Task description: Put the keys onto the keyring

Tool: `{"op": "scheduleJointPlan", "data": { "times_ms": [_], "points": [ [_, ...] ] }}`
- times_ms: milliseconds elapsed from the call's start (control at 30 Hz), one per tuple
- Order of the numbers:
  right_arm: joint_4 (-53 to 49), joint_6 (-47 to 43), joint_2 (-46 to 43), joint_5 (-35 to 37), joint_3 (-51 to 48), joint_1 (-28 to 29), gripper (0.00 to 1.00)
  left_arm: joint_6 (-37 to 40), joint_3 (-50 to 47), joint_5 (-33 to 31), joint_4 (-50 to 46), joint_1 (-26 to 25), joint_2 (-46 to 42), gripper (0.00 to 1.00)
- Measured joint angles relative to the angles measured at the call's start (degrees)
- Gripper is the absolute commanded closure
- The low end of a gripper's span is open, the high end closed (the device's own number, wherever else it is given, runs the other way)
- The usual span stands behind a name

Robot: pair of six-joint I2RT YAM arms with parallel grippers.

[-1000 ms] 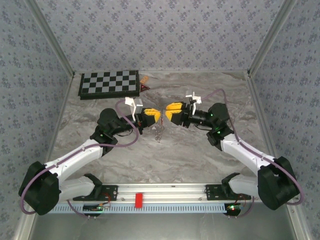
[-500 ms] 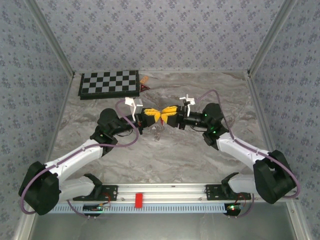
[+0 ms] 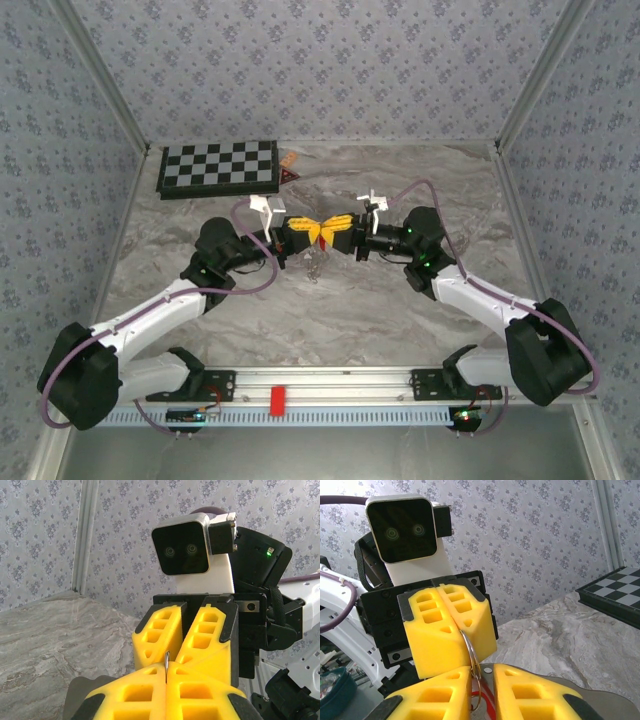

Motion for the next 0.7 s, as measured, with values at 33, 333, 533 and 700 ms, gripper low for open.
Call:
{"op": "scheduleJointPlan", "data": {
  "times_ms": [33, 333, 533, 700],
  "points": [
    [0.0, 0.0, 0.0, 0.0, 0.0, 0.1, 0.82, 0.0, 0.0, 0.0, 0.0, 0.0, 0.0, 1.00],
    [0.3, -0.1, 0.1, -0.3, 0.0, 0.2, 1.00, 0.0, 0.0, -0.4, 0.1, 0.1, 0.0, 1.00],
    [-3.4, -3.1, -0.4, -0.9, 0.5, 0.1, 1.00, 0.1, -0.4, -0.4, -0.5, 0.1, 0.0, 0.85],
    [-13.1, -9.3, -1.6, -1.5, 2.8, 0.1, 1.00, 0.2, -0.4, 0.1, -1.0, 0.3, -0.3, 0.66]
  ]
}}
